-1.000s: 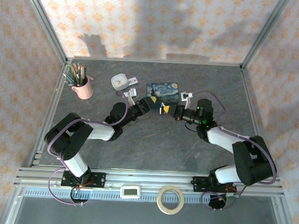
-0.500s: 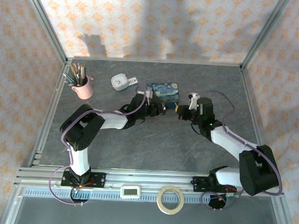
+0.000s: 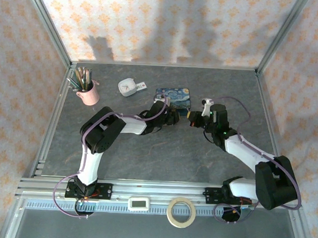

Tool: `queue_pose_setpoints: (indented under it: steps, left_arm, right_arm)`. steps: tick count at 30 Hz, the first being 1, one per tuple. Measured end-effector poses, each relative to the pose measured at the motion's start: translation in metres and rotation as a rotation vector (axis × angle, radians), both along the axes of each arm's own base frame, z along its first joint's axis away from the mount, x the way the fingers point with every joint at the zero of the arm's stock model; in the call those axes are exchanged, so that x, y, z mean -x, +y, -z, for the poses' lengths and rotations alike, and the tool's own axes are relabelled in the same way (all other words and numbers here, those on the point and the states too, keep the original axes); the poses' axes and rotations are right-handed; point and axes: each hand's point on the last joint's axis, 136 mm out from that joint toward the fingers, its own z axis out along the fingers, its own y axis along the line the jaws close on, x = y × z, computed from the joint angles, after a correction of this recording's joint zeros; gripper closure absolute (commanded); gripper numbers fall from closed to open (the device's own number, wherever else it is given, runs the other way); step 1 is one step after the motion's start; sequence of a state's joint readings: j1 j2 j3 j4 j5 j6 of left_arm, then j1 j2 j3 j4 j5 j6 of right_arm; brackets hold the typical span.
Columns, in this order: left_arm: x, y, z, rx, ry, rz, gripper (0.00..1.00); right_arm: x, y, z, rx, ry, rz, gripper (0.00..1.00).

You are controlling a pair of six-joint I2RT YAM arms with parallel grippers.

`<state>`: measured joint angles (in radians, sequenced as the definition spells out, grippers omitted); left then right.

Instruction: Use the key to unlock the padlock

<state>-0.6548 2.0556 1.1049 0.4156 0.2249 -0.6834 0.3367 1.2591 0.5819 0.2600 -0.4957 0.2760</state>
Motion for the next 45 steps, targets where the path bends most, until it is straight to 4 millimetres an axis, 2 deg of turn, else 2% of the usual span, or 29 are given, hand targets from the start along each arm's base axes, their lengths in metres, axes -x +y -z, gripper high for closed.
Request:
queue_pose_setpoints:
  steps: [2, 7, 10, 15, 17, 23, 27, 31, 36, 45]
  left_arm:
    - [-0.003, -0.001, 0.0, 0.002, -0.002, -0.008, 0.53]
    - [-0.01, 0.0, 0.004, 0.015, -0.015, -0.045, 0.71]
    - [-0.014, -0.001, 0.005, 0.035, -0.026, -0.061, 0.79]
    - [-0.017, -0.006, 0.0, 0.086, -0.037, -0.068, 0.97]
    - [-0.017, -0.008, -0.001, 0.104, -0.03, -0.066, 1.0]
    - [-0.004, -0.005, -0.003, 0.227, 0.023, -0.068, 1.0]
    - [0.008, 0.001, -0.013, 0.337, 0.052, -0.07, 1.0]
    - [0.015, 0.004, -0.023, 0.444, 0.079, -0.085, 1.0]
    - [0.021, 0.002, -0.033, 0.552, 0.097, -0.087, 1.0]
    - [0.031, 0.003, -0.044, 0.668, 0.122, -0.083, 1.0]
  right_arm:
    - [0.0, 0.0, 0.0, -0.003, 0.002, 0.001, 1.0]
    - [0.0, 0.0, 0.0, -0.004, 0.002, 0.001, 1.0]
    - [0.001, 0.0, 0.001, -0.009, 0.005, 0.004, 1.0]
    - [0.006, 0.0, 0.008, -0.014, 0.02, -0.001, 1.0]
    - [0.01, 0.001, 0.013, -0.022, 0.034, -0.013, 1.0]
    - [0.021, 0.01, 0.03, -0.089, 0.088, -0.066, 1.0]
    - [0.029, 0.02, 0.048, -0.16, 0.156, -0.111, 1.0]
    - [0.035, 0.032, 0.056, -0.244, 0.196, -0.162, 1.0]
    - [0.04, 0.043, 0.057, -0.33, 0.216, -0.215, 1.0]
    - [0.039, 0.052, 0.046, -0.411, 0.194, -0.268, 1.0]
